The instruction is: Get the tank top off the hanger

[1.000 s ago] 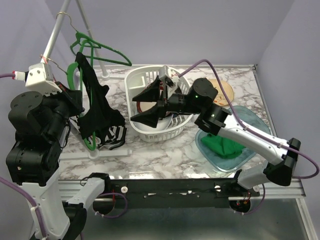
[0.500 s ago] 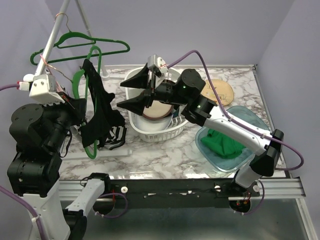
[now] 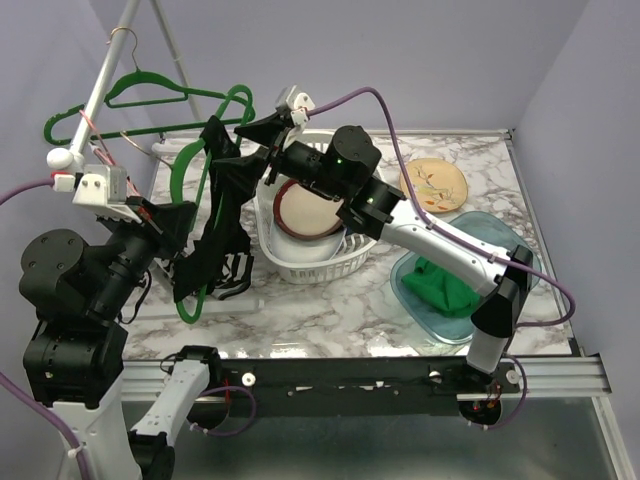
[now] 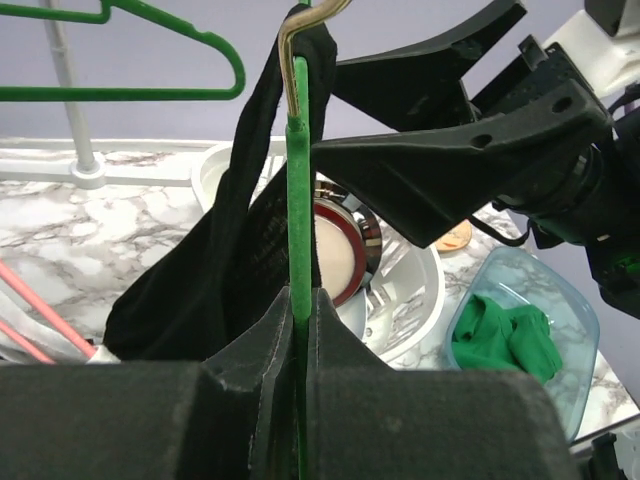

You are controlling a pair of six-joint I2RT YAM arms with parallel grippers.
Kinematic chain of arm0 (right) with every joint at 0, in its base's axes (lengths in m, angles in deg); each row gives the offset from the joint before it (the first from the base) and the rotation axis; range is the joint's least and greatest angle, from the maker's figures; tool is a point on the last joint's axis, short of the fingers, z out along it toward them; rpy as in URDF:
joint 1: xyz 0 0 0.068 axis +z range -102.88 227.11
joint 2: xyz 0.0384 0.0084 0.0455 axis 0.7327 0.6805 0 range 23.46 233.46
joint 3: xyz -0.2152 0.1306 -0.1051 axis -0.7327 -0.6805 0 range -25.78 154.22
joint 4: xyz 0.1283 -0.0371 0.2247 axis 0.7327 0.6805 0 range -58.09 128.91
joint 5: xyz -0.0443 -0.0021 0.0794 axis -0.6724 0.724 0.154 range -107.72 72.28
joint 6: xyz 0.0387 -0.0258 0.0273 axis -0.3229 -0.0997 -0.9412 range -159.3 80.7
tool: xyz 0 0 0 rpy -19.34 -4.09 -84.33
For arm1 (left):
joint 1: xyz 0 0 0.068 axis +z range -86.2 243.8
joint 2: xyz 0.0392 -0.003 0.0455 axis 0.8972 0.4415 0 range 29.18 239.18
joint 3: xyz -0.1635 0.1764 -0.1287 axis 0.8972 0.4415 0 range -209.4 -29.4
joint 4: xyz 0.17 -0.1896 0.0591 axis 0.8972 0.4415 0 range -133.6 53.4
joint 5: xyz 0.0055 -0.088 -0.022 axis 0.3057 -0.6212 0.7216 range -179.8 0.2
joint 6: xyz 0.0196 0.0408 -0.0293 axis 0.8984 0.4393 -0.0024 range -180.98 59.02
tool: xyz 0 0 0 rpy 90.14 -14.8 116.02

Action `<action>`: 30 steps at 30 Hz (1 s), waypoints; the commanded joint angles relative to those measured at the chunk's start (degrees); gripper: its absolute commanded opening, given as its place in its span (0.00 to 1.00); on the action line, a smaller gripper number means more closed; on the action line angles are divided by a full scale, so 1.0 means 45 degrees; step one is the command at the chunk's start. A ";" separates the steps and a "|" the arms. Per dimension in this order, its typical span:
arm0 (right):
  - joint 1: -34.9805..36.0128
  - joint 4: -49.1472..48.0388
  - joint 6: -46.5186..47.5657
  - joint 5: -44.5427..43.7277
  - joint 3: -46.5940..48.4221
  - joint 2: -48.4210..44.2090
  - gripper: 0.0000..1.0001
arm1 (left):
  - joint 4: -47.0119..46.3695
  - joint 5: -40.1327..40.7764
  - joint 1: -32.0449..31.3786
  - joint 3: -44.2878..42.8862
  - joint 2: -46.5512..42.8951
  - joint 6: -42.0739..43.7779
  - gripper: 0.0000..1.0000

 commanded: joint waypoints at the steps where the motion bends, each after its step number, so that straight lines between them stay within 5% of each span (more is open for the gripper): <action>1: 0.0181 -0.0138 -0.0198 -0.0489 0.0254 0.0353 0.81 | -0.1188 -0.1127 0.0013 0.0300 -0.0137 -0.0118 0.00; 3: 0.0240 -0.0119 0.0016 -0.0528 0.0332 0.0372 0.78 | -0.1227 -0.1225 0.0013 0.0262 -0.0118 -0.0119 0.00; 6: 0.0299 -0.0255 0.0076 -0.0839 0.0468 0.0372 0.61 | -0.1130 -0.1226 0.0013 0.0125 -0.0059 -0.0138 0.00; 7: 0.0280 -0.0139 0.0250 -0.1053 0.0547 0.0392 0.39 | -0.1091 -0.1245 0.0013 0.0105 -0.0001 -0.0138 0.00; 10: 0.0279 -0.0022 0.0601 -0.2380 0.0839 0.0334 0.01 | -0.0993 -0.1187 0.0013 0.0105 0.0077 -0.0158 0.00; 17: -0.0031 0.1208 0.1015 -0.5468 0.2848 0.0841 0.01 | -0.0038 -0.0407 0.0012 -0.0070 0.0448 0.0037 0.00; 25: -0.1379 0.3433 -0.0763 -0.5022 0.6091 0.2343 0.01 | -0.0718 -0.2139 -0.0220 -0.0089 0.0097 0.0096 0.00; 30: -0.2198 0.3900 -0.1700 -0.5001 0.5957 0.2306 0.01 | -0.1088 -0.2709 -0.0378 0.0143 -0.0117 0.0233 0.00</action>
